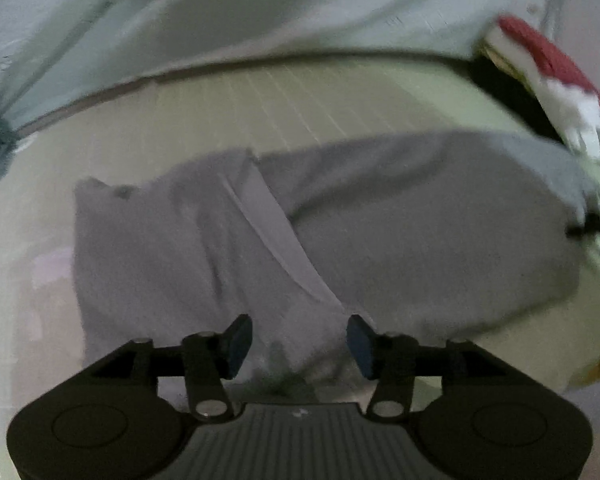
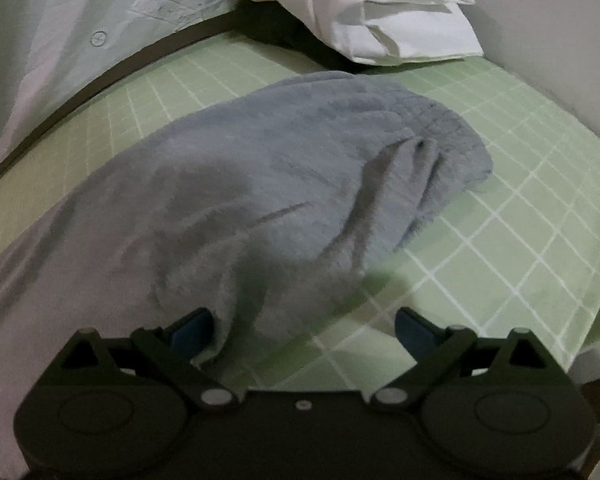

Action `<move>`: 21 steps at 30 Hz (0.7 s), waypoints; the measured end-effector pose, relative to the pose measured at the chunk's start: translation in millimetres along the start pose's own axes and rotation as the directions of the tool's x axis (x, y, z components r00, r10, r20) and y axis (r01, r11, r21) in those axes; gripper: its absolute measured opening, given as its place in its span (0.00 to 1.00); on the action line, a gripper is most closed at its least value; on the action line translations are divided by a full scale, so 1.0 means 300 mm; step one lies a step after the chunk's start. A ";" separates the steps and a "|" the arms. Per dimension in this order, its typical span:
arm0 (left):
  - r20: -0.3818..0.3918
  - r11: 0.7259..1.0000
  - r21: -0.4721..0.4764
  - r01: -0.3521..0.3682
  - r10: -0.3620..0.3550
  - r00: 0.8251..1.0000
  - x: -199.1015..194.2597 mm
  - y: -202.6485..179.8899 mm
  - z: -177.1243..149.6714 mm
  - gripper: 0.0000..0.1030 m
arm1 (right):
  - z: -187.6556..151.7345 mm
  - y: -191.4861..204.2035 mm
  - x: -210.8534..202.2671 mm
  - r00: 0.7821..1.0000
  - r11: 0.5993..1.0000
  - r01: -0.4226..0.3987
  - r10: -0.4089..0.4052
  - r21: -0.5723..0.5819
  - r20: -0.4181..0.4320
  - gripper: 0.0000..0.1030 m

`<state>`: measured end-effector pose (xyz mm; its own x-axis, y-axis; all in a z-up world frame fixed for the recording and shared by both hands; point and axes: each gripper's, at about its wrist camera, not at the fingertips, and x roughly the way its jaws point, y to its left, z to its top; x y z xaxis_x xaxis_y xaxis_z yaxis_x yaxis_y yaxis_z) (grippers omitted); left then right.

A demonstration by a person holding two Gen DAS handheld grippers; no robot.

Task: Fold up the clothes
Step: 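Open the left gripper and smooth the folded grey sweatshirt flat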

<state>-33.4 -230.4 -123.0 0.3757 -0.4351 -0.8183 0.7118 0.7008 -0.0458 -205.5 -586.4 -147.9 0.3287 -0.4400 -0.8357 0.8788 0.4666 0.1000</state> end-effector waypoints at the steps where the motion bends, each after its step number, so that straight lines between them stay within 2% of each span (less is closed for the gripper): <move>1: 0.006 1.000 -0.026 0.010 -0.009 1.000 0.005 0.023 0.012 0.52 | -0.001 -0.003 0.000 1.000 1.000 0.004 -0.004 0.005 0.000 0.96; 3: 0.015 0.997 -0.073 0.019 -0.018 1.000 0.020 0.065 0.038 0.49 | -0.001 -0.013 -0.001 1.000 1.000 0.011 -0.011 0.024 0.004 0.96; 5: 0.006 0.995 -0.100 -0.010 0.011 1.000 0.059 0.089 0.068 0.29 | 0.002 -0.026 -0.003 1.000 0.998 0.025 -0.026 0.053 0.008 0.96; 7: -0.004 0.991 -0.126 -0.040 0.040 0.999 0.098 0.113 0.098 0.24 | 0.004 -0.044 -0.004 0.999 0.995 0.044 -0.045 0.084 0.012 0.96; 14: -0.007 0.976 -0.155 -0.154 0.155 0.988 0.210 0.174 0.185 0.23 | 0.029 -0.102 0.012 0.991 0.974 0.128 -0.133 0.189 0.011 0.96; 21: 0.004 0.996 -0.026 -0.081 0.081 0.997 0.280 0.049 0.222 0.26 | 0.087 -0.096 0.052 0.983 0.955 0.181 -0.182 0.234 -0.014 0.96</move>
<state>48.1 -294.2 -154.4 0.4345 -0.3791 -0.8170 0.6635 0.7481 0.0058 -216.7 -626.9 -149.8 0.1581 -0.5072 -0.8472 0.9798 0.1872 0.0708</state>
